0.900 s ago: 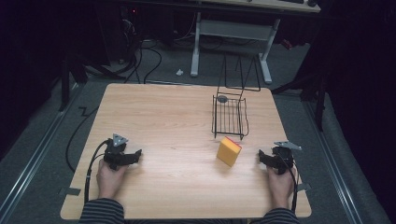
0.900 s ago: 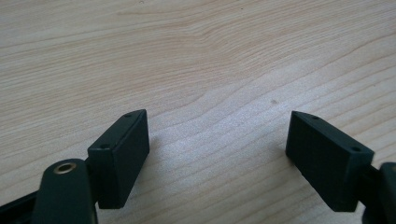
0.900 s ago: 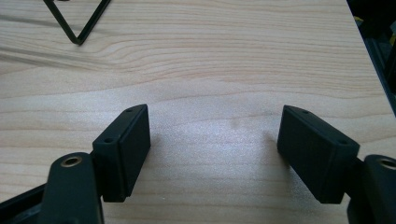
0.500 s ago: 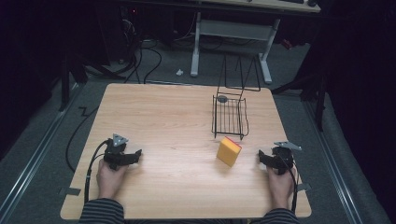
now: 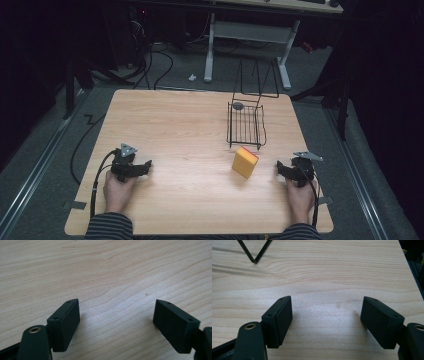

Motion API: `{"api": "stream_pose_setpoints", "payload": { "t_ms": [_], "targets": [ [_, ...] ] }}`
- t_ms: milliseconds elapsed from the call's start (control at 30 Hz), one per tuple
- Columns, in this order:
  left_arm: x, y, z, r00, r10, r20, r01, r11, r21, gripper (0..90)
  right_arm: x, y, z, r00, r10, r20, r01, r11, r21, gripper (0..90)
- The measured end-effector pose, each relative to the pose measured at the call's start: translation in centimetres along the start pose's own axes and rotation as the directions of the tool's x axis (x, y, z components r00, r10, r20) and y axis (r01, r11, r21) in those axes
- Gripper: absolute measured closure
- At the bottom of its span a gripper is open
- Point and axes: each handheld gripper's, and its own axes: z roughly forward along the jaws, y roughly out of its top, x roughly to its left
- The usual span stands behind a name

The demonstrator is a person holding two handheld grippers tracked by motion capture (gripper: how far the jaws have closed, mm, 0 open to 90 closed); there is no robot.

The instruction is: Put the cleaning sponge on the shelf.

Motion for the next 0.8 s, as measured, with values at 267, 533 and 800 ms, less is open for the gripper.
{"api": "stream_pose_setpoints", "payload": {
  "t_ms": [267, 533, 800],
  "targets": [
    [0.0, 0.01, 0.0, 1.0, 0.0, 0.0, 0.0, 1.0, 0.0, 22.0, 0.0, 0.02, 0.0, 1.0, 0.0, 0.0, 0.0, 1.0, 0.0, 25.7],
    [0.0, 0.01, 0.0, 1.0, 0.0, 0.0, 0.0, 1.0, 0.0, 22.0, 0.15, 0.04, -0.15, 0.9995, -0.02, -0.023, 0.02, 1.0, 0.005, 28.8],
    [0.02, 0.01, -0.01, 1.0, 0.002, 0.0, -0.002, 1.0, 0.002, 22.0, 0.48, 0.3, -0.92, 0.9981, -0.026, -0.056, 0.025, 0.999, -0.029, 30.6]
  ]
}}
